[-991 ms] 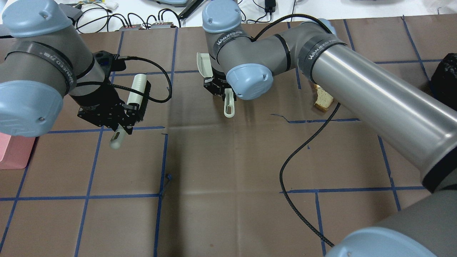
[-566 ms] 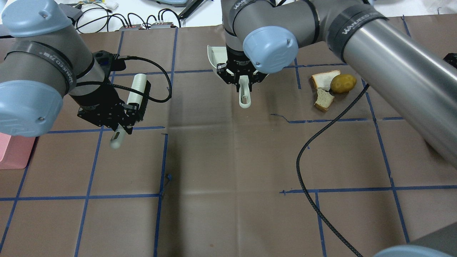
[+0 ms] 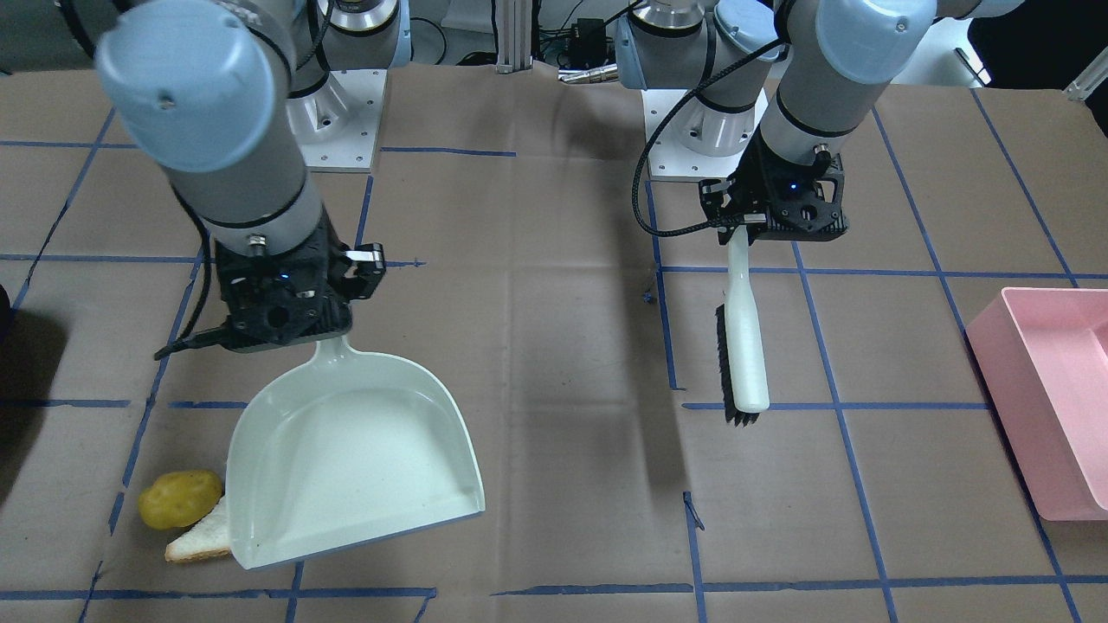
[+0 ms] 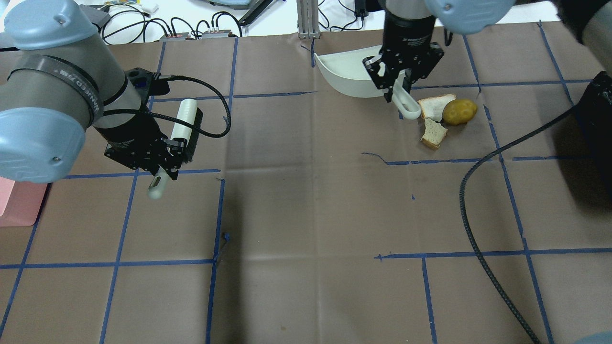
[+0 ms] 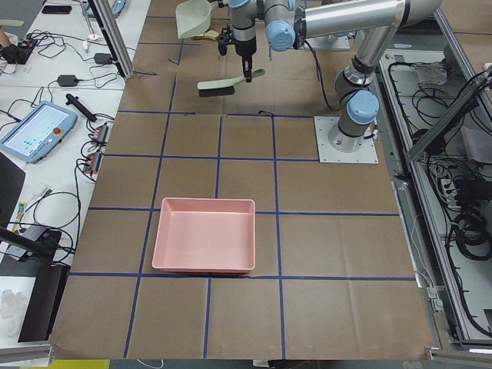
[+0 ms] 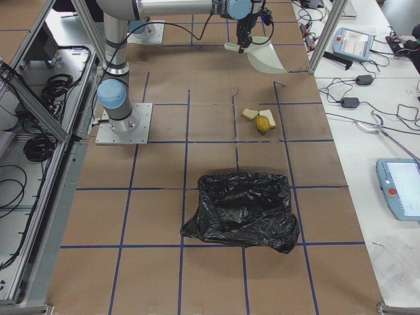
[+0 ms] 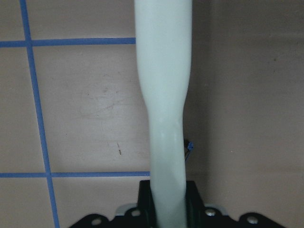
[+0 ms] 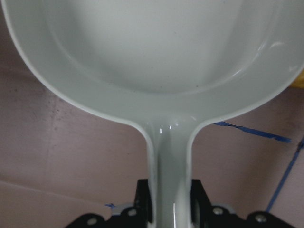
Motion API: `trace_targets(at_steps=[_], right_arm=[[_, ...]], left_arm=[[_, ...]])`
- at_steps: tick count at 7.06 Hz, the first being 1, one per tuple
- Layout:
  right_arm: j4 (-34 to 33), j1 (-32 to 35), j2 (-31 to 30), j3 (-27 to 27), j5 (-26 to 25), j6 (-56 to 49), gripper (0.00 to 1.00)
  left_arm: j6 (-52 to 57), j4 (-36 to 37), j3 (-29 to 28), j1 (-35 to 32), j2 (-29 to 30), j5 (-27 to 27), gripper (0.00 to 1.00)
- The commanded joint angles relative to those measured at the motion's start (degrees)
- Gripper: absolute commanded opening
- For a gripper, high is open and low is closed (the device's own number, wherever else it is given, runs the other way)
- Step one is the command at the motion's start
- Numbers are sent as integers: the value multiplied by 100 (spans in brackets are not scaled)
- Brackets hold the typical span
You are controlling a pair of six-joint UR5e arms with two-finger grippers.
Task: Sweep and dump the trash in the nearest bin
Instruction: 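Lift the dustpan with the right gripper and carry it beyond the food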
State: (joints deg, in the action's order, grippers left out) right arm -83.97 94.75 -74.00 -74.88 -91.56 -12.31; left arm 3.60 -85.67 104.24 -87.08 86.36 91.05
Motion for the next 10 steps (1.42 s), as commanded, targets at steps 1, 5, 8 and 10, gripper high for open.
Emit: trace_targets(at_steps=[1, 5, 8, 10], right_arm=[[170, -762, -150, -18, -508, -2204, 3], [-161, -2368, -123, -18, -960, -6325, 3], [-1346, -3075, 235, -1, -1291, -8780, 3], [-2455, -3339, 657, 34, -1417, -10154, 3]], left_arm=[[0, 7, 0, -2, 12, 0, 1], [-297, -2, 0, -37, 82, -17, 1], [-797, 7, 61, -185, 161, -122, 1], [-1456, 77, 53, -694, 249, -132, 1]])
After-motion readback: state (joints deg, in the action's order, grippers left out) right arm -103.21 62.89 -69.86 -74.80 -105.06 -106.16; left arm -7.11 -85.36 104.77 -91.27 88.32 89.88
